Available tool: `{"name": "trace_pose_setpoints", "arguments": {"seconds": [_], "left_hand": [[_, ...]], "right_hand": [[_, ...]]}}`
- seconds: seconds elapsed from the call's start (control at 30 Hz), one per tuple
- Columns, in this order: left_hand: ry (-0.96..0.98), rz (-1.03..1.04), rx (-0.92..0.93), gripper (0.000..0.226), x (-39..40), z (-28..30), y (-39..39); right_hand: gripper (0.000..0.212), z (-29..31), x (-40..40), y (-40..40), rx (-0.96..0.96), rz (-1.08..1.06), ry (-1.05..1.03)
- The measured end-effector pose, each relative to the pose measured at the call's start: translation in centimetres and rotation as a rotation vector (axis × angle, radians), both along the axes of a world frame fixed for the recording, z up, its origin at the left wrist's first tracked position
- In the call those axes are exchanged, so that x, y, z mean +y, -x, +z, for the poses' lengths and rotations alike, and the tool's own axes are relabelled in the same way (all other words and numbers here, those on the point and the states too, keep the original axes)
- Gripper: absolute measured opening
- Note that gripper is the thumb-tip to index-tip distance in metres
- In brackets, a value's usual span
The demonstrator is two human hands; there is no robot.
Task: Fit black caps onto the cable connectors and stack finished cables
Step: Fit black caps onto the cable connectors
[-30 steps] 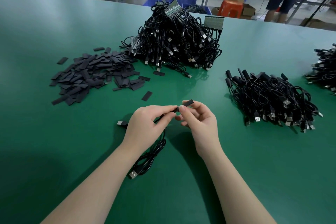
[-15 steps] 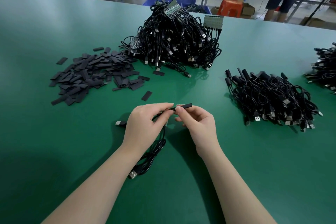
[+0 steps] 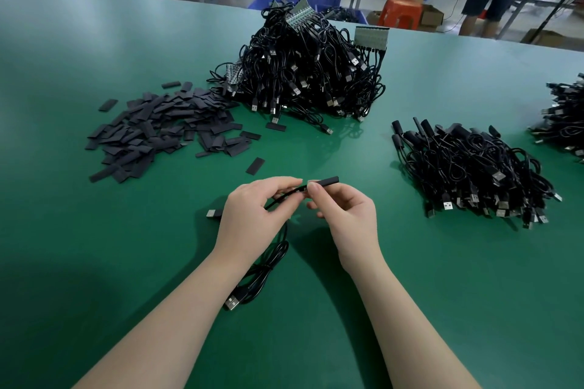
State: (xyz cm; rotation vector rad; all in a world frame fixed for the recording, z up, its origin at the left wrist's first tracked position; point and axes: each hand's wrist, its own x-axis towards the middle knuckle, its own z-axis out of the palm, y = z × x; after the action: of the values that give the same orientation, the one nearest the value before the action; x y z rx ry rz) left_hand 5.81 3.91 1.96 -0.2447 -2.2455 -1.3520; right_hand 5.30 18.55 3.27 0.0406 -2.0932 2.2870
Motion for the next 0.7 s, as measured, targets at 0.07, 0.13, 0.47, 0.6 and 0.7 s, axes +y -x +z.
{"name": "trace_pose_setpoints", "arguments": {"seconds": [0.07,0.13,0.47,0.6,0.7], "left_hand": [[-0.002,0.014,0.01,0.013,-0.07,-0.08,0.01],[0.026,0.017,0.034,0.011,-0.11,-0.04,-0.06],[0.135,0.064,0.156,0.011,-0.31,-0.19,-0.01],[0.147,0.061,0.159,0.011,-0.39,-0.23,0.01],[0.148,0.055,0.159,0.014,-0.27,-0.06,0.01]], "right_hand": [[0.02,0.02,-0.09,-0.02,-0.006,-0.005,0.005],[0.02,-0.03,-0.14,-0.08,0.0,-0.01,0.0],[0.018,-0.13,-0.12,-0.08,-0.002,0.044,0.019],[0.015,-0.07,-0.16,-0.14,0.001,0.055,0.049],[0.016,0.0,-0.19,-0.13,0.024,0.041,0.067]]}}
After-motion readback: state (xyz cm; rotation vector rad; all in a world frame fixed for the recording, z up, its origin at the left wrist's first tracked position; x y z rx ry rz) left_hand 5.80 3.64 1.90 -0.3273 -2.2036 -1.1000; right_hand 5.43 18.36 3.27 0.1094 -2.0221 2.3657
